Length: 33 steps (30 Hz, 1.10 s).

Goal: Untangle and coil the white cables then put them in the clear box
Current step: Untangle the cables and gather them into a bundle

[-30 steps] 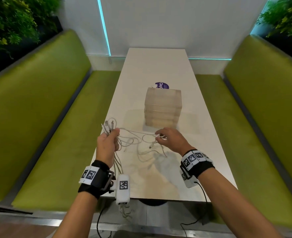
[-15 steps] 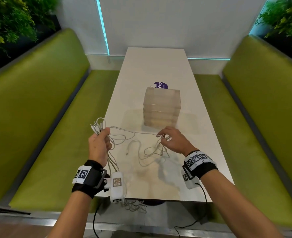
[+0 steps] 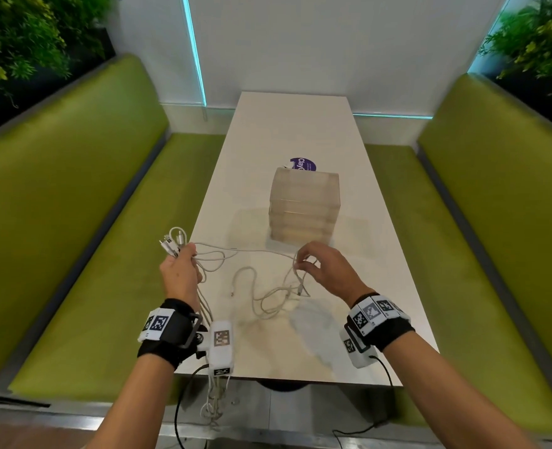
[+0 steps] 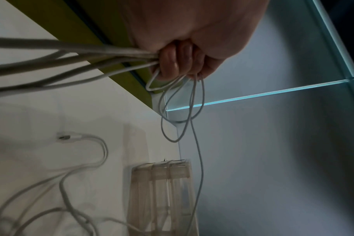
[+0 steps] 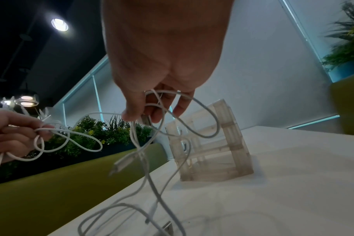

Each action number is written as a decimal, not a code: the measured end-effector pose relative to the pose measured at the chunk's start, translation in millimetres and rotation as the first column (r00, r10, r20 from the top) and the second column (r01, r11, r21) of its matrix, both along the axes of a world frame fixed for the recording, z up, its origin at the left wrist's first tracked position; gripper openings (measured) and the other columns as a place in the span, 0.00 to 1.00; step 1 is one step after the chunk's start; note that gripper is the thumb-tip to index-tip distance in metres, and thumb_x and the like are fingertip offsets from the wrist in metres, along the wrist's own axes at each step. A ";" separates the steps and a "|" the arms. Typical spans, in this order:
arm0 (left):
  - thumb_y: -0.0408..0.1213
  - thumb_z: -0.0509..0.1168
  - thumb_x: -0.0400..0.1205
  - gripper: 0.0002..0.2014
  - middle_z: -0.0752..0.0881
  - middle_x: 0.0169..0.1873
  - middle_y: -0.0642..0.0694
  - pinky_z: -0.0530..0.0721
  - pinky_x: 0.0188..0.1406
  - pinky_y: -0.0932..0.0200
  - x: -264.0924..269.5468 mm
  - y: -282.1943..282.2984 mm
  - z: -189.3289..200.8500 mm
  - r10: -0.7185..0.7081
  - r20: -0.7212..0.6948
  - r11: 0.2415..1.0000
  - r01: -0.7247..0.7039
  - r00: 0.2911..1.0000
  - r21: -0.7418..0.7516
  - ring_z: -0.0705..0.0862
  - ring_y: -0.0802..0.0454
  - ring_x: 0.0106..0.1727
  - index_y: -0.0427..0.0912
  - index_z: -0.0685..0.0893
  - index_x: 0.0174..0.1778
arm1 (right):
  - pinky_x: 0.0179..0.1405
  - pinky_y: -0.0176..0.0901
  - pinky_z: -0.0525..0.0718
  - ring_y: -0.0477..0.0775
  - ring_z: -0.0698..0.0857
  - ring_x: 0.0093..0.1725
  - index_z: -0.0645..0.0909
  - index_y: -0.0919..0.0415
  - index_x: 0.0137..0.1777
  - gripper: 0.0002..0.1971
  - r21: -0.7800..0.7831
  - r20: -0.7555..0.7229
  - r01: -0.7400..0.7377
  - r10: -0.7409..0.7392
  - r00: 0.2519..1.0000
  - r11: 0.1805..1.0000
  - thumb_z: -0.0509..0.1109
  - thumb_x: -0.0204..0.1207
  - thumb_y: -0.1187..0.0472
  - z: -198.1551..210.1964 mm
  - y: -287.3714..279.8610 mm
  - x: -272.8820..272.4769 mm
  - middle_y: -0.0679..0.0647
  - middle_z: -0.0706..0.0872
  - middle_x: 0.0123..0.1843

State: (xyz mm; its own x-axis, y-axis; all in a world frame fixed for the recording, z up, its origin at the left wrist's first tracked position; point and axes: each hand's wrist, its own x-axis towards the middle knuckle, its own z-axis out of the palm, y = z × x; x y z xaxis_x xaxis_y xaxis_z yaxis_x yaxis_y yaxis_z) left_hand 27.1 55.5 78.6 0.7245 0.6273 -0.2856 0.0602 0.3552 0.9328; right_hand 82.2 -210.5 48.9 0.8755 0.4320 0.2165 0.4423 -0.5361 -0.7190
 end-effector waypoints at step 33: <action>0.25 0.62 0.81 0.13 0.60 0.17 0.53 0.54 0.16 0.66 -30.9 -30.4 16.7 -0.616 0.035 0.787 0.615 0.787 0.043 0.55 0.58 0.16 0.39 0.76 0.30 | 0.67 0.45 0.80 0.45 0.81 0.65 0.65 0.39 0.77 0.32 0.105 -0.440 -0.281 0.298 0.847 0.954 0.73 0.75 0.54 52.6 42.2 -41.2 0.49 0.78 0.72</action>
